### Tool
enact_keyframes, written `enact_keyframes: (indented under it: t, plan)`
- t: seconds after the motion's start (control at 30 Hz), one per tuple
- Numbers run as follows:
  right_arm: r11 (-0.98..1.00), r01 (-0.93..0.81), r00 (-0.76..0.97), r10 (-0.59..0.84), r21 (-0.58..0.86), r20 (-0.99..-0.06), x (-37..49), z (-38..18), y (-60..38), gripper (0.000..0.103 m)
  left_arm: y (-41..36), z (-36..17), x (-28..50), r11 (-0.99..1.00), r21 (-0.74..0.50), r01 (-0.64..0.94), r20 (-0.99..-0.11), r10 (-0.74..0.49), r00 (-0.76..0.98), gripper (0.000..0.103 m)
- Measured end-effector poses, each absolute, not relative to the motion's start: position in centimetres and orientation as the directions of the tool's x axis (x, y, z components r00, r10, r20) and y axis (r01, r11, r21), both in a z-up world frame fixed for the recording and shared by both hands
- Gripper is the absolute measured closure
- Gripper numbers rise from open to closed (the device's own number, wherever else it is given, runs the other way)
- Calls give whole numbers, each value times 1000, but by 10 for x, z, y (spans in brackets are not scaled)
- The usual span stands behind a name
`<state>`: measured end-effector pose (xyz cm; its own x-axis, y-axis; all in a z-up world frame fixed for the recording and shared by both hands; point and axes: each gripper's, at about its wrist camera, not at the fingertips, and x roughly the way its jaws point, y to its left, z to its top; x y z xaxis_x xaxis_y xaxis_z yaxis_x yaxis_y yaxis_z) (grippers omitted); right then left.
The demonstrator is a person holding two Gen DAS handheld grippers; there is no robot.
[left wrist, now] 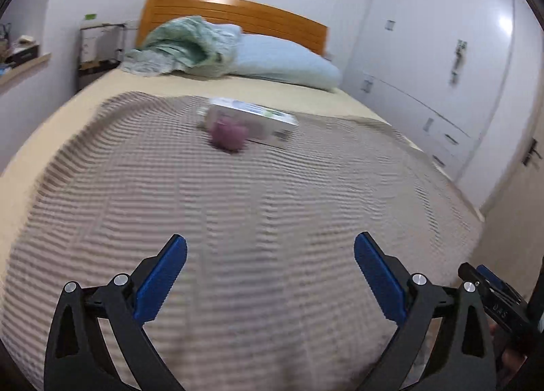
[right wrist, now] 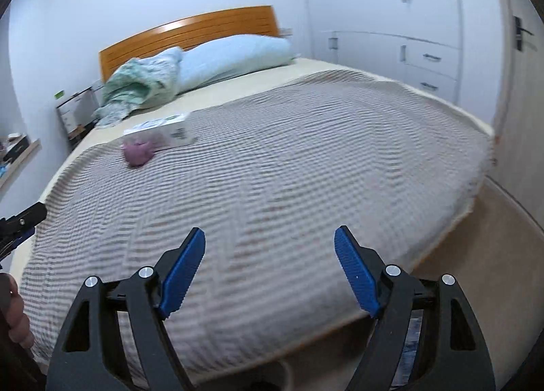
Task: Collect trash
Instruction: 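Move both open tools from the wastebasket back to the bed, then grasp the pink towel with the left tool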
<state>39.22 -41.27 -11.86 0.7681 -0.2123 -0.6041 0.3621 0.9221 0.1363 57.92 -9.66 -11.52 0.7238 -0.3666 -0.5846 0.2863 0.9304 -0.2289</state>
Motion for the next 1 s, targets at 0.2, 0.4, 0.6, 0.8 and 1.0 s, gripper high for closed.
enact_keyframes:
  t: [0.2,0.4,0.6,0.8,1.0]
  plan:
    - [945,304,797,-181,124,-576,460,-134,-359,28,-45,-136,639,940,-309,144,-643,-318,697,7]
    - [958,276,833,-197,81,-517,532,-140,-332,28,-43,-160,672,949,-295,108,-681,-288,673,7]
    - [977,200,875,-142,78,-464,602,-134,-323,28,-42,-175,691,935,-336,109,-667,-318,673,7]
    - [981,174,862,-112,83,-494,633,-143,-335,28,-37,-189,703,945,-312,98,-685,-295,666,7]
    - [970,222,836,-134,103,-532,655,-149,-355,28,-32,-188,764,886,-464,25,-678,-373,634,7]
